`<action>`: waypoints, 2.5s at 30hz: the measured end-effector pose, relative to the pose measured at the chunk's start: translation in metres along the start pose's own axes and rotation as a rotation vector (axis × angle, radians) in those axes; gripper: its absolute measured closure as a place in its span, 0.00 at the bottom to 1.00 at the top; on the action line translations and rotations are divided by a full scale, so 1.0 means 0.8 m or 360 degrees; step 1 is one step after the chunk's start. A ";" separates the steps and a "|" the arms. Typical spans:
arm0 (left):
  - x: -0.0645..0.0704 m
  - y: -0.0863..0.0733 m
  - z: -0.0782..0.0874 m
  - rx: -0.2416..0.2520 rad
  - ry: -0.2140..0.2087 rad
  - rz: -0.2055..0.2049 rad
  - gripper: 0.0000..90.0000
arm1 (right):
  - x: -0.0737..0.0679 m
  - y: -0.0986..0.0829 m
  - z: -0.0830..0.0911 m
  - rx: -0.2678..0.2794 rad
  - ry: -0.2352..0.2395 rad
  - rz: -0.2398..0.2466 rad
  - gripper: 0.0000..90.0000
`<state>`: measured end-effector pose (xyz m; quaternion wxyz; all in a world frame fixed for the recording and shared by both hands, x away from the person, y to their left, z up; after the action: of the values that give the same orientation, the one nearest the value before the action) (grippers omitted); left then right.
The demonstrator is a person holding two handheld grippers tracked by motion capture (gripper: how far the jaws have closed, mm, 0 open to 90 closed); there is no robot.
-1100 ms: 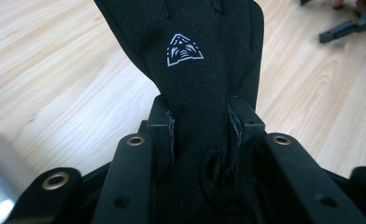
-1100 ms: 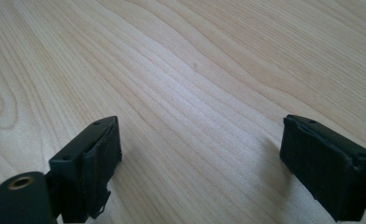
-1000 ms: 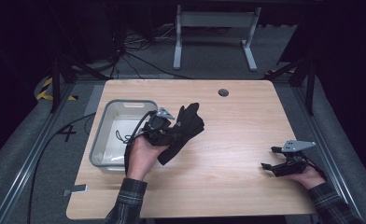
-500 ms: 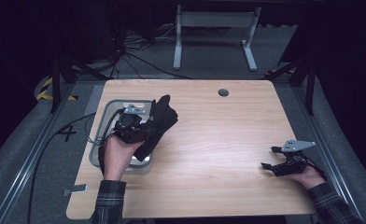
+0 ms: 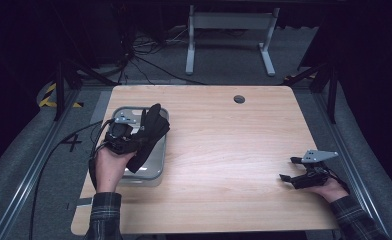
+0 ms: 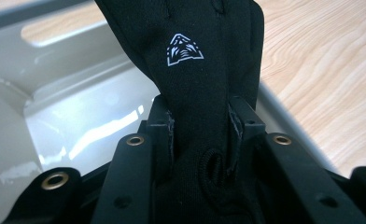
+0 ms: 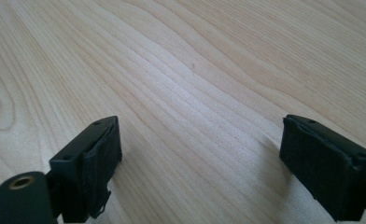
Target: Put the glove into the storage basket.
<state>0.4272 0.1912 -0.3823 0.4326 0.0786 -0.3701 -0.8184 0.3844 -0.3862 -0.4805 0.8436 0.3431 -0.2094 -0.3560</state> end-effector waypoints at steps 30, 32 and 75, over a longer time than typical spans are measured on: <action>-0.037 -0.015 -0.027 -0.0067 0.0085 0.0159 0.30 | 0.000 0.000 0.000 0.0000 -0.0003 -0.0006 0.15; -0.034 -0.013 -0.024 -0.0044 0.0073 0.0147 0.28 | 0.000 0.000 0.000 0.0000 -0.0003 -0.0006 0.15; 0.183 0.014 -0.135 0.0010 -0.0348 -0.0307 0.17 | 0.000 0.000 0.000 0.0000 -0.0004 -0.0006 0.15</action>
<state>0.3935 0.0174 -0.4235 0.3088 0.0256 -0.4083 -0.8586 0.3846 -0.3862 -0.4804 0.8427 0.3430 -0.2098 -0.3581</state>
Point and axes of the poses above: each handheld gripper's, and its own axes: z roughly backward along the jaws, y roughly out of its top, x roughly to its right, the point moved 2 cm from there along -z, roughly forward along the jaws, and after that the axes turned 7 degrees about -y, right-handed, at the moved point
